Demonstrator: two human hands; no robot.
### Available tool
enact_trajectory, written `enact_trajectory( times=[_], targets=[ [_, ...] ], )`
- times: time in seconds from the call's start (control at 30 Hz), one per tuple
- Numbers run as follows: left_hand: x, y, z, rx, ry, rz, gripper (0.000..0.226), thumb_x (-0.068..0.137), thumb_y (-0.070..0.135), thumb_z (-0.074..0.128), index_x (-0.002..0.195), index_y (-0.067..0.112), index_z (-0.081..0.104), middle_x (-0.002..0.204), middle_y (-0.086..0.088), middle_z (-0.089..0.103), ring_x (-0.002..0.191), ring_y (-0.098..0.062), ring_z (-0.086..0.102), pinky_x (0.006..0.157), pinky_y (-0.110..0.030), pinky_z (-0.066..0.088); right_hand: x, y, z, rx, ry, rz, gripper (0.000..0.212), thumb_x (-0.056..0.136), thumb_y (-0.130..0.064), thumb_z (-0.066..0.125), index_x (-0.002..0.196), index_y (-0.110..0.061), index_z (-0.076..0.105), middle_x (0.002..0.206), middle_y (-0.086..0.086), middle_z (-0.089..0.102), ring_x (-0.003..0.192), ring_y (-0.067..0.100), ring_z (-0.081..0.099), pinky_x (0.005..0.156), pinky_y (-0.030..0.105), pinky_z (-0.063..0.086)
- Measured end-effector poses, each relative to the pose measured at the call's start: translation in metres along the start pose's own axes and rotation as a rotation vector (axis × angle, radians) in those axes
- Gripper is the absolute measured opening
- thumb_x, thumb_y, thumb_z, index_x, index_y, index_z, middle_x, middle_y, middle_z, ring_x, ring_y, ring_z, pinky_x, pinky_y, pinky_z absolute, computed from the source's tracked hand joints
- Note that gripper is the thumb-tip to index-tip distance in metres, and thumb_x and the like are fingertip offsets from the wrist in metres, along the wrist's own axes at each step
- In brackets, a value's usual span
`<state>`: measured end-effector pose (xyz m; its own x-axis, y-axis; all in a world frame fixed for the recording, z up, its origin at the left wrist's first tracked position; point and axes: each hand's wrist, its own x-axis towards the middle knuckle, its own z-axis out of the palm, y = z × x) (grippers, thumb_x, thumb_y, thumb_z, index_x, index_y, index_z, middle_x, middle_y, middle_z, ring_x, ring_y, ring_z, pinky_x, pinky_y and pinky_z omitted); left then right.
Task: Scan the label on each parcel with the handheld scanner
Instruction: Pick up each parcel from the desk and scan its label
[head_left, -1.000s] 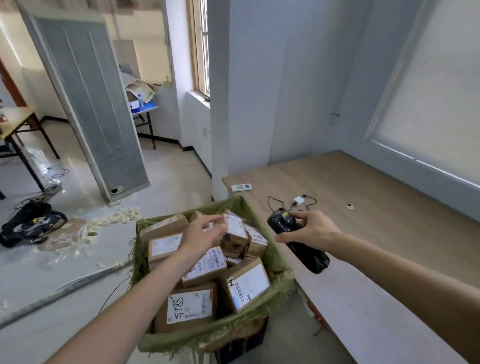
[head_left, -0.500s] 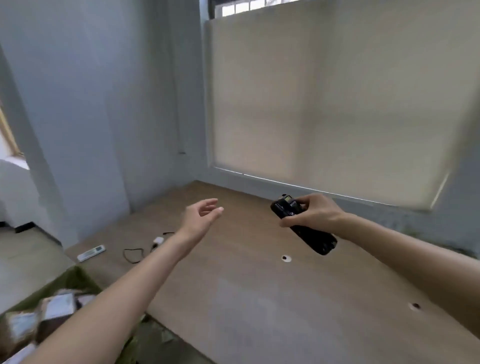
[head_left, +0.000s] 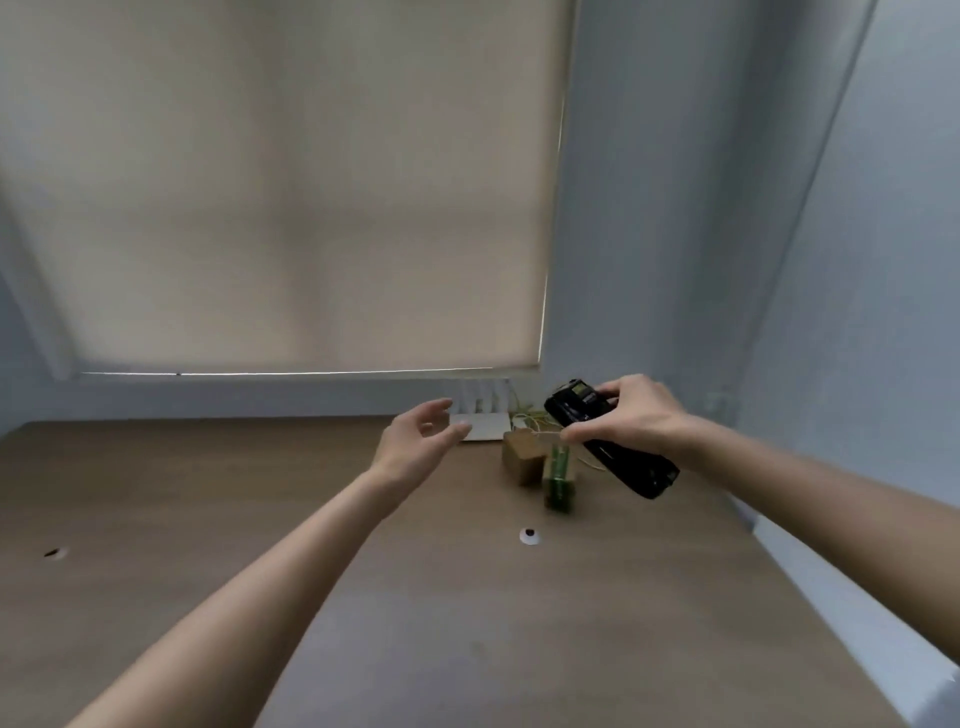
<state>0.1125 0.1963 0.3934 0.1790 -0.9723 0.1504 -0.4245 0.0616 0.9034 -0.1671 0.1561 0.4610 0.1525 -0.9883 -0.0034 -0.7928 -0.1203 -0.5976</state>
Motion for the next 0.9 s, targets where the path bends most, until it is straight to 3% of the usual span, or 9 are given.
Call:
enact_trajectory(
  times=[0.17,0.33,0.43,0.53,0.63,0.77,0.9],
  targets=[
    [0.057,-0.002,0.089,-0.014,-0.143,-0.008,0.062,0.088,0.044,0.074,0.143,0.025,0.055,0.127,0.005,0.063,0.118,-0.014,0.060,0.105,-0.033,0.047,0.038,0.086,-0.014,-0.023,0.078,0.165,0.057,0.047,-0.067,0.091,0.092,-0.035,0.076,0.091,-0.008,0.077,0.085,0.014,0.071,0.081,0.031,0.061],
    [0.130,-0.027,0.151,-0.009,-0.234,-0.042,0.063,0.091,0.043,0.070,0.146,0.021,0.051,0.128,0.000,0.066,0.116,-0.015,0.060,0.097,-0.027,0.044,0.098,0.146,-0.010,0.014,0.072,0.277,0.067,0.053,-0.058,0.095,0.108,-0.025,0.079,0.092,-0.005,0.077,0.086,0.013,0.071,0.066,0.024,0.050],
    [0.181,-0.049,0.179,0.005,-0.256,-0.071,0.061,0.093,0.044,0.068,0.146,0.021,0.050,0.130,0.000,0.065,0.119,-0.016,0.059,0.104,-0.032,0.045,0.145,0.172,0.000,0.021,0.073,0.313,0.077,0.052,-0.060,0.095,0.119,-0.026,0.076,0.099,-0.004,0.077,0.092,0.015,0.071,0.073,0.025,0.052],
    [0.226,-0.078,0.204,0.038,-0.279,-0.114,0.060,0.093,0.045,0.067,0.146,0.020,0.052,0.130,-0.001,0.064,0.121,-0.018,0.058,0.109,-0.039,0.045,0.189,0.196,0.017,0.067,0.053,0.354,0.068,0.057,-0.055,0.096,0.115,-0.027,0.076,0.100,-0.004,0.077,0.093,0.015,0.072,0.083,0.028,0.056],
    [0.261,-0.109,0.230,0.067,-0.292,-0.151,0.059,0.094,0.043,0.066,0.145,0.019,0.052,0.131,-0.003,0.063,0.122,-0.018,0.059,0.109,-0.039,0.045,0.228,0.218,0.043,0.068,0.040,0.395,0.085,0.051,-0.063,0.094,0.126,-0.030,0.071,0.113,-0.003,0.074,0.102,0.018,0.069,0.092,0.032,0.055],
    [0.298,-0.154,0.267,0.094,-0.306,-0.211,0.054,0.096,0.037,0.065,0.145,0.017,0.052,0.137,-0.005,0.061,0.124,-0.020,0.057,0.109,-0.037,0.044,0.280,0.254,0.083,0.077,-0.002,0.421,0.084,0.056,-0.061,0.094,0.131,-0.031,0.070,0.117,-0.002,0.074,0.107,0.021,0.068,0.093,0.032,0.053],
    [0.333,-0.207,0.307,0.129,-0.305,-0.283,0.050,0.099,0.033,0.062,0.144,0.013,0.054,0.137,-0.006,0.059,0.124,-0.021,0.055,0.102,-0.031,0.042,0.331,0.293,0.129,0.101,-0.073,0.449,0.079,0.060,-0.055,0.095,0.130,-0.029,0.070,0.103,-0.004,0.070,0.101,0.019,0.067,0.088,0.029,0.052]
  ],
)
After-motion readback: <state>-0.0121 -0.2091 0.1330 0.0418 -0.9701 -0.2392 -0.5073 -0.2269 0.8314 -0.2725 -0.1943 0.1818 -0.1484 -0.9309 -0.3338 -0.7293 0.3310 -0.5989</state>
